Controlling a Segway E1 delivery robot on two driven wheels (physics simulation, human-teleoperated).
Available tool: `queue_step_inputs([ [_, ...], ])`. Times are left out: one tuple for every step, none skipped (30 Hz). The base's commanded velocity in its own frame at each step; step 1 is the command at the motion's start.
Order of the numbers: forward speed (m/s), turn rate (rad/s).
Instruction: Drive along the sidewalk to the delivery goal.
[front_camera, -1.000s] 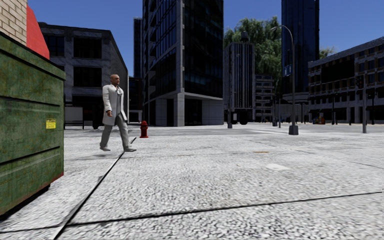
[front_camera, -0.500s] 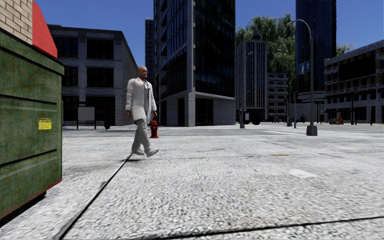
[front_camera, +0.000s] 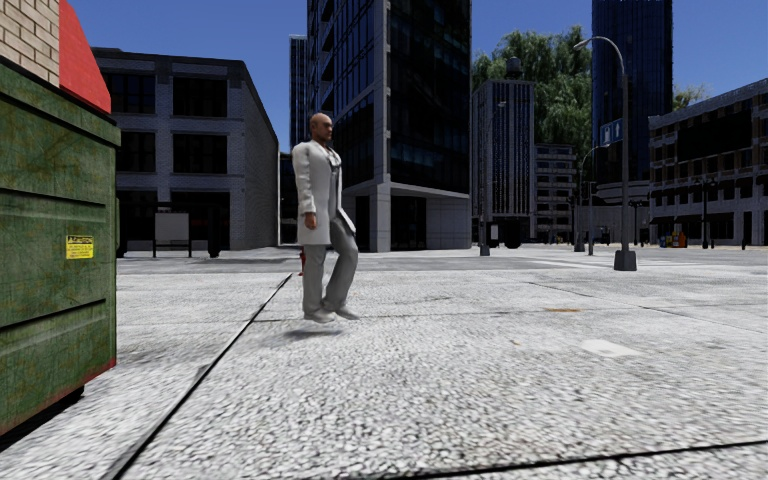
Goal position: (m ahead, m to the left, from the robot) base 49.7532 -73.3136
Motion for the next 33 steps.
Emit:
queue_step_inputs([
  [0.02, 0.00],
  [0.12, 0.00],
  [0.12, 0.00],
  [0.18, 0.00],
  [0.36, 0.00],
  [0.46, 0.00],
  [0.49, 0.00],
  [0.49, 0.00],
  [0.50, 0.00],
  [0.50, 0.00],
  [0.51, 0.00],
  [0.51, 0.00],
  [0.51, 0.00],
  [0.51, 0.00],
  [0.51, 0.00],
  [0.51, 0.00],
  [0.51, 0.00],
  [0.51, 0.00],
  [0.51, 0.00],
  [0.51, 0.00],
  [0.51, 0.00],
  [0.51, 0.00],
  [0.50, 0.00],
  [0.50, 0.00],
  [0.50, 0.00],
  [0.50, 0.00],
  [0.50, 0.00],
  [0.49, 0.00],
  [0.49, 0.00],
  [0.49, 0.00],
  [0.49, 0.00],
  [0.49, 0.00],
  [0.49, 0.00],
])
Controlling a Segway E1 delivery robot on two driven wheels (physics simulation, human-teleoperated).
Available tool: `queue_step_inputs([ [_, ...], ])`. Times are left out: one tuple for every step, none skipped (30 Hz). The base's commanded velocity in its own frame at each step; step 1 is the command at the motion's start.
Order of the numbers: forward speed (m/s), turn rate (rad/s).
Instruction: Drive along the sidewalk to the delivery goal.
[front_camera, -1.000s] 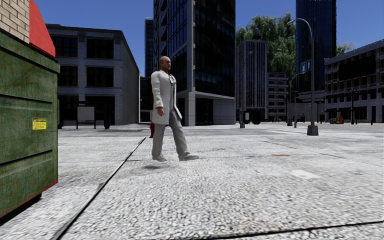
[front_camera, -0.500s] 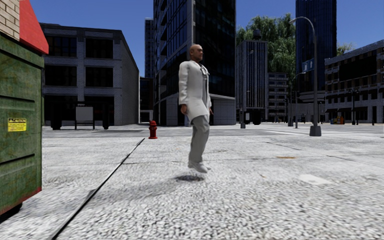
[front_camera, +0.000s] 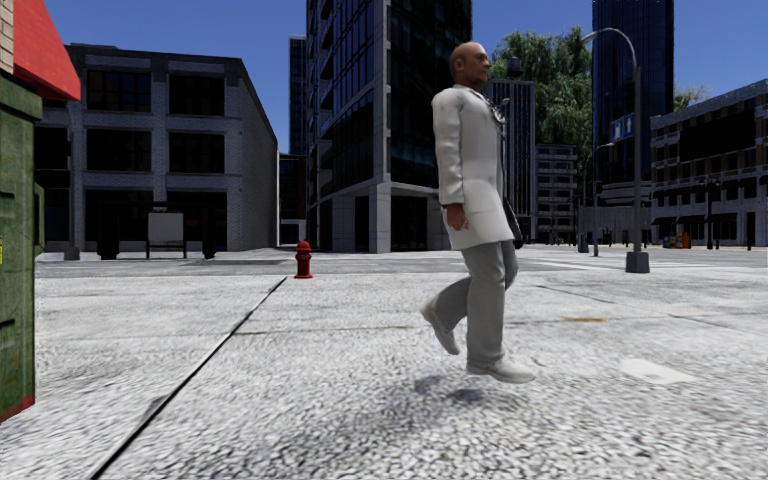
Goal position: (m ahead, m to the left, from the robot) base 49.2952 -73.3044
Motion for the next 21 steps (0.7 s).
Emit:
queue_step_inputs([
  [0.49, 0.00],
  [0.49, 0.00],
  [0.49, 0.00],
  [0.49, 0.00],
  [0.49, 0.00],
  [0.49, 0.00],
  [0.49, 0.00],
  [0.49, 0.00],
  [0.49, 0.00],
  [0.49, 0.00],
  [0.49, 0.00],
  [0.49, 0.00],
  [0.49, 0.00],
  [0.49, 0.00],
  [0.49, 0.00],
  [0.49, 0.00],
  [0.49, 0.00],
  [0.49, 0.00],
  [0.49, 0.00],
  [0.49, 0.00],
  [0.49, 0.00],
])
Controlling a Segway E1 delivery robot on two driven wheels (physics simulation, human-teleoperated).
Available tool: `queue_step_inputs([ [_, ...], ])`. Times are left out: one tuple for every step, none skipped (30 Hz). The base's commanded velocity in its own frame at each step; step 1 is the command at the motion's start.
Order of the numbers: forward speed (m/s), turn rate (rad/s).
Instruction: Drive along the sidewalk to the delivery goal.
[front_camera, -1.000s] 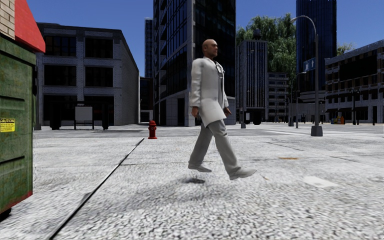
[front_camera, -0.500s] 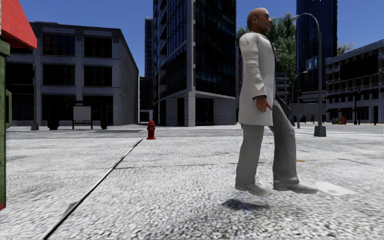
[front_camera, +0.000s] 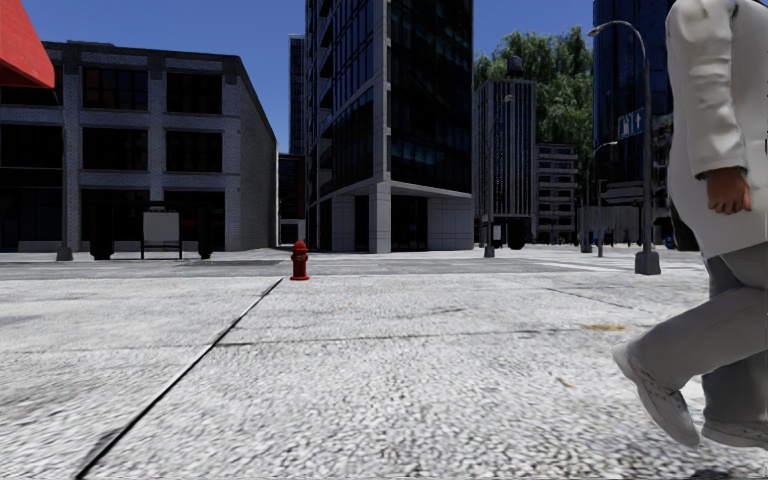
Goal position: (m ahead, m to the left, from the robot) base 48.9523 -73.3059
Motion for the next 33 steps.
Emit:
queue_step_inputs([
  [0.49, 0.00],
  [0.49, 0.00],
  [0.49, 0.00],
  [0.49, 0.00],
  [0.49, 0.00],
  [0.49, 0.00],
  [0.49, 0.00],
  [0.49, 0.00],
  [0.49, 0.00],
  [0.49, 0.00],
  [0.49, 0.00],
  [0.49, 0.00],
  [0.49, 0.00],
  [0.59, -0.28],
  [0.77, -0.76],
  [0.91, -1.20],
  [0.98, -1.20],
  [0.98, -1.20],
  [1.00, -1.20],
  [1.01, -1.20],
  [1.02, -1.20],
  [1.10, -1.20],
  [1.21, -1.20],
  [1.21, -1.20],
  [1.28, -1.20],
  [1.31, -1.20],
  [1.32, -1.20],
  [1.32, -1.20],
  [1.33, -1.20],
  [1.33, -1.20],
  [1.33, -1.20],
  [1.33, -1.20],
  [1.33, -1.20],
])
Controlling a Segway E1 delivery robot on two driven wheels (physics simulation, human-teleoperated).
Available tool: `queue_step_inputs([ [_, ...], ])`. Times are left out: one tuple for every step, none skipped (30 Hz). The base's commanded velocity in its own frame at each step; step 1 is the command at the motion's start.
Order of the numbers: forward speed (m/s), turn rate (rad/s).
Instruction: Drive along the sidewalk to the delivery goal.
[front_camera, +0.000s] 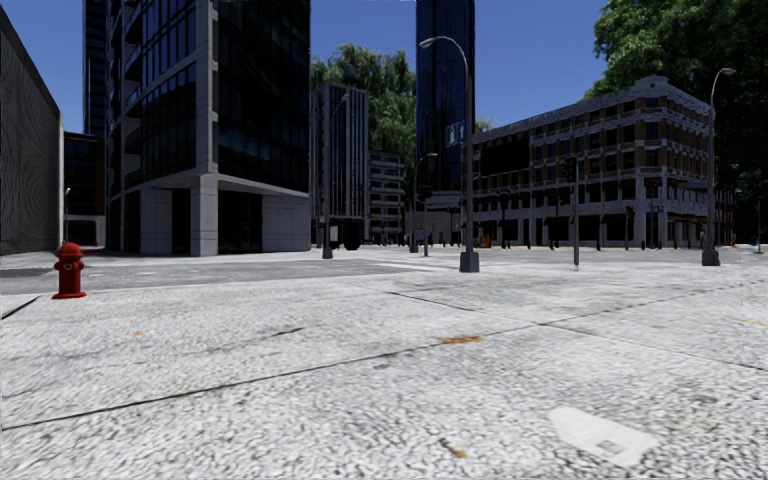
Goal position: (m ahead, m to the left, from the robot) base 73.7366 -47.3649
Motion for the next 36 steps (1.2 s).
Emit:
queue_step_inputs([
  [1.33, -1.20],
  [1.33, -1.20],
  [1.33, -1.20],
  [1.33, -1.20],
  [1.33, -1.11],
  [1.33, -0.29],
  [1.35, 0.00],
  [1.41, 0.00],
  [1.46, 0.00],
  [1.46, 0.00],
  [1.48, 0.00],
  [1.50, 0.00],
  [1.53, 0.00],
  [1.55, 0.00],
  [1.55, 0.00],
  [1.57, 0.00],
  [1.69, 0.00],
  [1.82, 0.00],
  [1.90, 0.00],
  [2.00, 0.00],
  [2.00, 0.00],
  [2.00, 0.00],
  [2.00, 0.00],
  [2.00, 0.00],
  [2.00, 0.00],
  [2.00, 0.00],
  [2.00, 0.00],
  [2.00, 0.00],
  [2.00, 0.00],
  [2.00, 0.00],
  [2.00, 0.00],
  [2.00, 0.00],
  [2.00, 0.00],
  [2.00, 0.00],
  [2.00, 0.00],
  [2.00, 0.00],
])
